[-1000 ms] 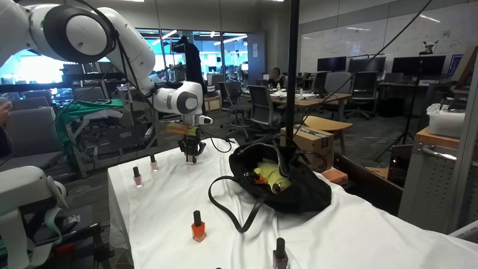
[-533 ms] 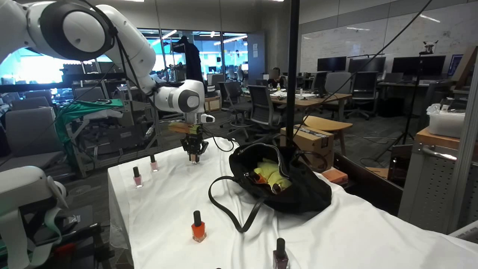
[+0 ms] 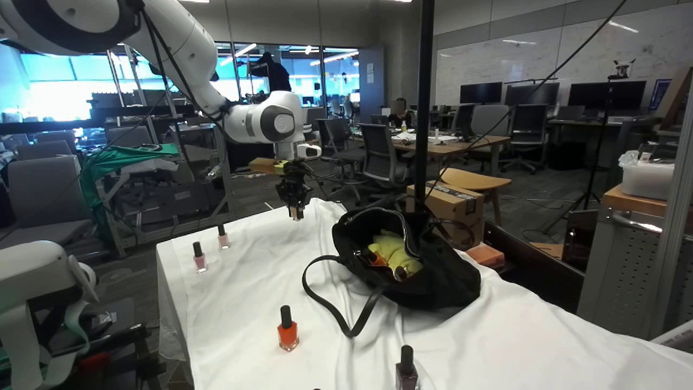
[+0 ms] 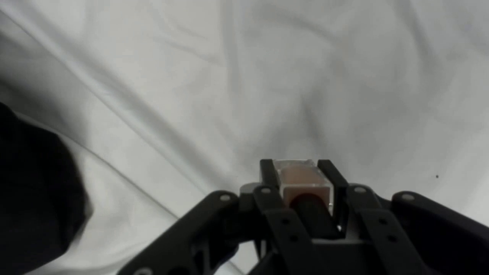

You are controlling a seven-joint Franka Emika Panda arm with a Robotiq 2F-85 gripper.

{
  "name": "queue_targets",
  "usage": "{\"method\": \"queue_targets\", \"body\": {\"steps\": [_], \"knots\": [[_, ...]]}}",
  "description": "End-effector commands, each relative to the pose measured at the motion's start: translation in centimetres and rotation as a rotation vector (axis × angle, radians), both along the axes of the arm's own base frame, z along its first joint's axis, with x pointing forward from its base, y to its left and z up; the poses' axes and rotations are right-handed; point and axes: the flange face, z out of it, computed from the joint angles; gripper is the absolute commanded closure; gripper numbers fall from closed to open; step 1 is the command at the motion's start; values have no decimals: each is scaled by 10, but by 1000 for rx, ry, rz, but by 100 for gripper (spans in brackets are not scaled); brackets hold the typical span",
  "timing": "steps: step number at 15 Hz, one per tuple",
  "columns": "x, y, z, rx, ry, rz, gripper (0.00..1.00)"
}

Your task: Pick up all the nail polish on the table and put them in the bag

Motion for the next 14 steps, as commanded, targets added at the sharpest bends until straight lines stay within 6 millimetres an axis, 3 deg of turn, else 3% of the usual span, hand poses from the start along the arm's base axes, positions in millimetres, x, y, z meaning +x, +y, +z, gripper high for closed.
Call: {"method": "queue_targets", "body": {"steps": [1,9,14], "knots": [[0,-43,36,-11,-74,-119,84],[26,-161,76,-69,-176,-285,84],[40,-213,84,-96,-199,-343,84]]}}
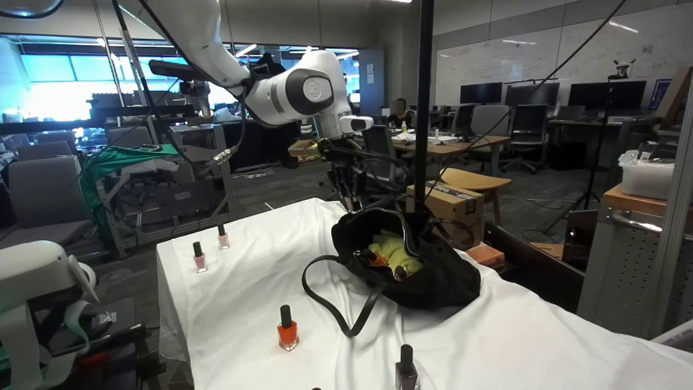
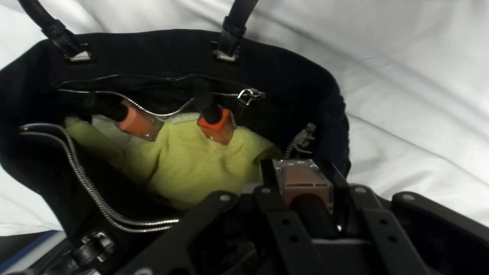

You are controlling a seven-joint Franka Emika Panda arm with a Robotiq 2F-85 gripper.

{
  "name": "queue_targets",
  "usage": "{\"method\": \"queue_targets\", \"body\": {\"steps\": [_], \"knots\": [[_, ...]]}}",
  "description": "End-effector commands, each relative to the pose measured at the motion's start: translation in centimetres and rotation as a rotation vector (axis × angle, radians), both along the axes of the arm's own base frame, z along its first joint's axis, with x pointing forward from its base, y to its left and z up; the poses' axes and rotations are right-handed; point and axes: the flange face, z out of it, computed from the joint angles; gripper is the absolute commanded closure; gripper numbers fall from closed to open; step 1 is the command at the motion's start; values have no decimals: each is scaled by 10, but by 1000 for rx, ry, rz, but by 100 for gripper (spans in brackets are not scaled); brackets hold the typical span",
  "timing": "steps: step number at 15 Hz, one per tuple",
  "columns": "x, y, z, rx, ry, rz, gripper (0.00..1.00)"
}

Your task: Pick up all the nail polish on the table and put them in the bag

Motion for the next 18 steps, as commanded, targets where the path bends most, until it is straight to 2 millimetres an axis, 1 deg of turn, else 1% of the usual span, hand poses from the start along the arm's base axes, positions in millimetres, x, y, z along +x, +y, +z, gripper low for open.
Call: {"method": "queue_targets", "body": {"steps": [1,5,9,12,18], "knots": [[4,-27,11,-17,-40,-38,84],[13,-54,11,-29,-57,-77,84],[20,-71,3,-45,-54,-106,84],[24,-78,-6,-53,-41,-126,84],[36,-85,-20,-57,-41,-167,84]]}}
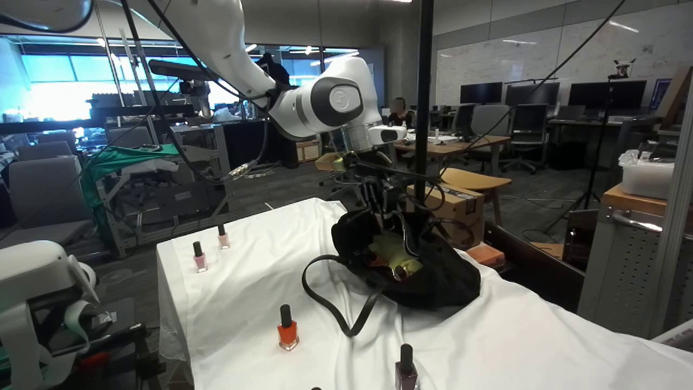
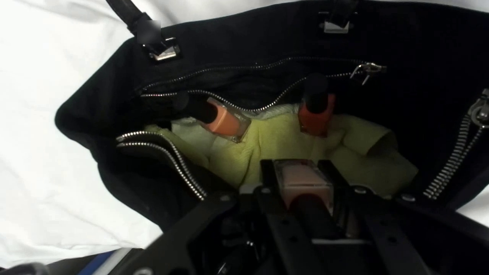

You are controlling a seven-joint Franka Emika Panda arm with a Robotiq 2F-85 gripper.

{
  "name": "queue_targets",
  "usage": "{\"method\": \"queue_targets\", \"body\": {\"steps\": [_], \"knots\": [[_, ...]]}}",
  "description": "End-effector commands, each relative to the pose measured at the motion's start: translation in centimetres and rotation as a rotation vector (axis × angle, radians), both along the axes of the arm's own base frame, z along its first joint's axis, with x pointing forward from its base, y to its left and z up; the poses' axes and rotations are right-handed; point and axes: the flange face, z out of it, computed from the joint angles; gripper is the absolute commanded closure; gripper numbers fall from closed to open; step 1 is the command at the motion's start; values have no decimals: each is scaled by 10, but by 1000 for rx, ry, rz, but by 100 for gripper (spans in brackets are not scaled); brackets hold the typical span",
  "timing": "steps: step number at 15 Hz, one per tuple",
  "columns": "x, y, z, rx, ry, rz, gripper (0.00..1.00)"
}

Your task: Pick up all the nail polish on the table and put them in the bag

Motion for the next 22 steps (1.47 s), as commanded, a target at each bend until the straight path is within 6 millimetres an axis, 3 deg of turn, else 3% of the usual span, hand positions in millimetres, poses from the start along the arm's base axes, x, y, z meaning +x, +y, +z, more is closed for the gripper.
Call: {"method": "queue_targets", "body": {"steps": [1,3,5,9,14,22], "knots": [[15,-6,1,-15,-28,-37,84],[17,-8,-2,-15,-28,-49,34],[16,-11,-2,-16,-32,-54,29],[9,-20,2,-20,-39,-66,3],[-11,-38,20,-24,-41,-98,0],[-76,-81,75,-8,-75,-181,0]]}}
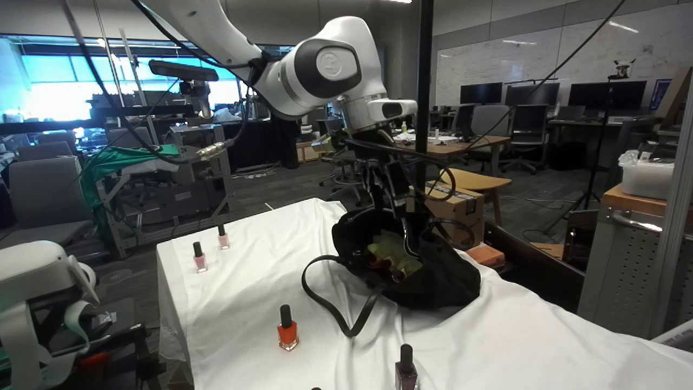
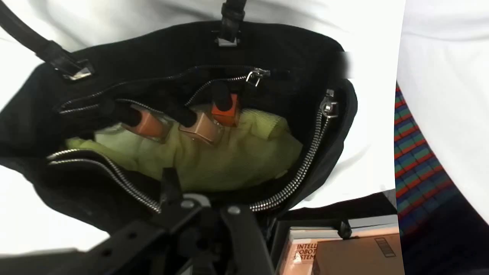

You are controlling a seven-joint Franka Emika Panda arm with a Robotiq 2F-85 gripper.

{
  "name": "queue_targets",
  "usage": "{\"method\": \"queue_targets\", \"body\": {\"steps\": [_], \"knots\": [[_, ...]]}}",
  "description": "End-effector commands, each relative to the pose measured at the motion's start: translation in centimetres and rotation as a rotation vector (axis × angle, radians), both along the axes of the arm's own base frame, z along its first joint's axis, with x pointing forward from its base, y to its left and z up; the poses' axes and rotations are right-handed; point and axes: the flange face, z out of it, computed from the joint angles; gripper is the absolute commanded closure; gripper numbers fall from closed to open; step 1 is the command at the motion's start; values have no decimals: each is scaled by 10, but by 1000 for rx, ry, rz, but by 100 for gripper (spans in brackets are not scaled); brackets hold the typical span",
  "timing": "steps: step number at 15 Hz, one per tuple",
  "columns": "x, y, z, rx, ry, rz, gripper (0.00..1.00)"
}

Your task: Pick up all the nail polish on the table and put them in the bag

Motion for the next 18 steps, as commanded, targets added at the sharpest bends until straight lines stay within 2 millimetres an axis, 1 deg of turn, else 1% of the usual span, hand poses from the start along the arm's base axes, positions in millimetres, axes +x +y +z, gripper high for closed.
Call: {"method": "queue_targets", "body": {"steps": [1,3,6,10,12,15,18], "knots": [[-38,-22,23,0,-39,-55,0],[-48,-39,24,6,-36,-90,0],[-58,-69,18,26,-22,-138,0],[-68,-109,3,49,-6,-204,0],[-71,-124,-6,68,3,-237,0],[-74,-142,-24,97,29,-272,0],[-73,-153,-43,125,55,-280,0]]}}
